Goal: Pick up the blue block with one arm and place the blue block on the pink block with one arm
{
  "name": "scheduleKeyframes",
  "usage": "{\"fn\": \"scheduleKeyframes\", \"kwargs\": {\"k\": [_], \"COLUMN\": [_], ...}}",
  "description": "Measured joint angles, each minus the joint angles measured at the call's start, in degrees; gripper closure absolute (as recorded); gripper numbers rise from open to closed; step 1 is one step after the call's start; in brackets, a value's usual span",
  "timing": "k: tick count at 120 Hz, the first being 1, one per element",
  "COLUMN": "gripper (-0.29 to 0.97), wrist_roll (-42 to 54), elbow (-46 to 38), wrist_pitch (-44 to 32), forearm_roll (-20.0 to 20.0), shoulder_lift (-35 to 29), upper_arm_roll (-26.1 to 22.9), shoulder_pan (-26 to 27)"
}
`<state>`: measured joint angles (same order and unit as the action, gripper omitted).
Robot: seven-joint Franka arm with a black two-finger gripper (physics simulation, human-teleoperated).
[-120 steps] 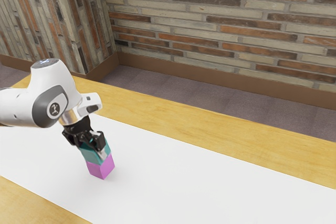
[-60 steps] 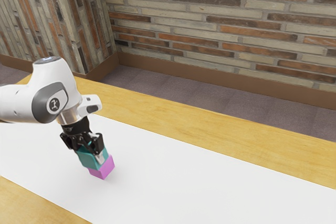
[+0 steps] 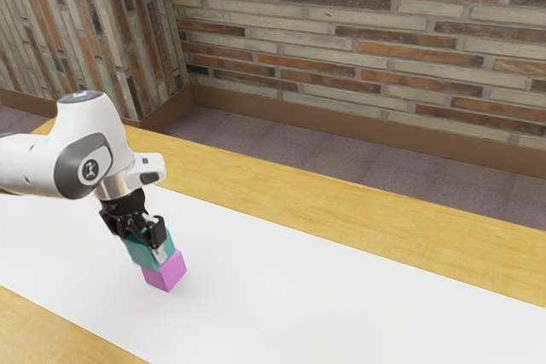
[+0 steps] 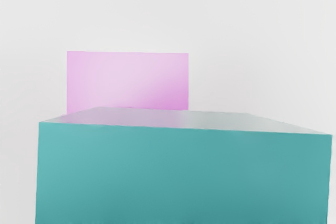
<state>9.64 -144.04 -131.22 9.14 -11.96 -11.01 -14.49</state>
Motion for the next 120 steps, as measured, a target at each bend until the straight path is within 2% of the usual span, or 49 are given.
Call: {"fn": "scheduleKeyframes", "kwargs": {"k": [70, 120], "gripper": [0.37, 0.37], "wrist_roll": [2.81, 1.91], "elbow": [2.54, 2.23], "wrist_pitch": [-0.80, -1.15], "forearm_roll": [1.09, 2.22], "shoulder_lift": [2.71, 2.39], "upper_arm_roll": [0.00, -0.03], "shoulder_pan": [-0.31, -1.40]}}
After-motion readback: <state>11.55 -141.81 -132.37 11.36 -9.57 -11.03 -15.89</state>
